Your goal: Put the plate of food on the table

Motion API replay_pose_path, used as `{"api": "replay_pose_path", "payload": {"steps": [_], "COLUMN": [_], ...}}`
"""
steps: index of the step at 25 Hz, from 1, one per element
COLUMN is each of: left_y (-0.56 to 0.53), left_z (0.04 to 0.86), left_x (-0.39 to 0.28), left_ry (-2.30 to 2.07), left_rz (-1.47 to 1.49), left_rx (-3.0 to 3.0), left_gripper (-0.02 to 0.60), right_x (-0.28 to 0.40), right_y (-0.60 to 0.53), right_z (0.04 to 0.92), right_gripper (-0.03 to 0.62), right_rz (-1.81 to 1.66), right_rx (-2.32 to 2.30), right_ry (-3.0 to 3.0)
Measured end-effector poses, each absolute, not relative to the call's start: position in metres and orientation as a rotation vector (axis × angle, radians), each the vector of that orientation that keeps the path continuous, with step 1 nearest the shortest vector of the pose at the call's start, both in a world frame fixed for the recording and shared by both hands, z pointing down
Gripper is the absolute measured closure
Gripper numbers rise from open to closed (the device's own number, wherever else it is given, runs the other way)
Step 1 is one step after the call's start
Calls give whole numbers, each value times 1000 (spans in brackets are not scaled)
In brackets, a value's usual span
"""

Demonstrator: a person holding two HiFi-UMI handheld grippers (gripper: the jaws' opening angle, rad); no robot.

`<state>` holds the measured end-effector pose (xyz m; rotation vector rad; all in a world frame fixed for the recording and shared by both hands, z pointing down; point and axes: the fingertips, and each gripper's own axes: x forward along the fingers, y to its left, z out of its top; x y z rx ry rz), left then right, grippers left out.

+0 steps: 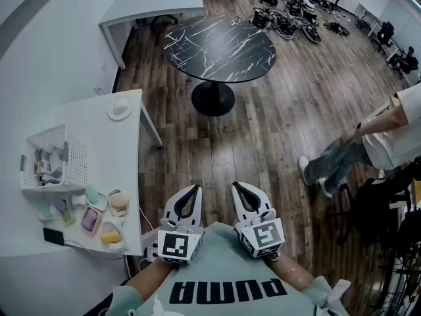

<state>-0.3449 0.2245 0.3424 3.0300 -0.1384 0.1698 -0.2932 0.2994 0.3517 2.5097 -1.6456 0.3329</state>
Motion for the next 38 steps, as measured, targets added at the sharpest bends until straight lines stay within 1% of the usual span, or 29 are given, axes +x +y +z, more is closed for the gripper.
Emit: {"api": "replay_pose_path", "payload": {"steps": [10, 18, 21, 25, 38], "left_y": [179, 157, 144, 121, 81], "left_z": [349, 359, 361, 358, 348], "left_x": [-368, -357, -348, -327, -230], "left_ry": [-176, -203, -235, -353, -582], "left_rz": [166, 221, 278, 220, 262], "left_rx": [2995, 2989, 3009, 2991, 2993], "left_gripper": [575, 575, 575, 575, 575], "right_x": [-314, -300, -285, -262, -156], "right_y": [256, 232, 217, 192, 138], "right_z": [357, 364, 366, 366, 359], "right_gripper": [586, 586, 586, 586, 586], "right_rz": [337, 358, 357, 342, 286], "right_rx": [2479, 2448, 2428, 2385, 2261], "right_ry": [-1647, -1676, -1720, -1795, -1979]}}
